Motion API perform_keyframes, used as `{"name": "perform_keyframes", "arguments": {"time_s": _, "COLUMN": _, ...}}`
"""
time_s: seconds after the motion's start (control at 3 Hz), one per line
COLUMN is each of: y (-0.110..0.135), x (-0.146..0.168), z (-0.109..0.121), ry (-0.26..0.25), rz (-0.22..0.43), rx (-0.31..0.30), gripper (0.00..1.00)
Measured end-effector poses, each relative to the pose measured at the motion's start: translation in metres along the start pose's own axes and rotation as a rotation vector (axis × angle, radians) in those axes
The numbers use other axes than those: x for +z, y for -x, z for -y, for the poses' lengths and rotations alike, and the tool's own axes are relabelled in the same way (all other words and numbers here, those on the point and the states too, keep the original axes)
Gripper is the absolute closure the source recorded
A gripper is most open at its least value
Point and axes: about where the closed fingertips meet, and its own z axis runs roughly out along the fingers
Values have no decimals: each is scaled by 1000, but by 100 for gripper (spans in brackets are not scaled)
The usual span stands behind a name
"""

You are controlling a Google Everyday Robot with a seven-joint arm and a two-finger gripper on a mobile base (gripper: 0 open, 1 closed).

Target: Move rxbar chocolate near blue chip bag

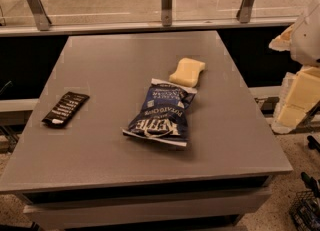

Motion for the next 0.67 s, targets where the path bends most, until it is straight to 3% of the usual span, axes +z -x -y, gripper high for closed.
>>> {"name": "perform_keyframes", "arguments": {"time_s": 0.67, "y": 3, "x": -4, "z": 0, "ry": -7, "rz": 20, "rx": -1, "gripper": 0}}
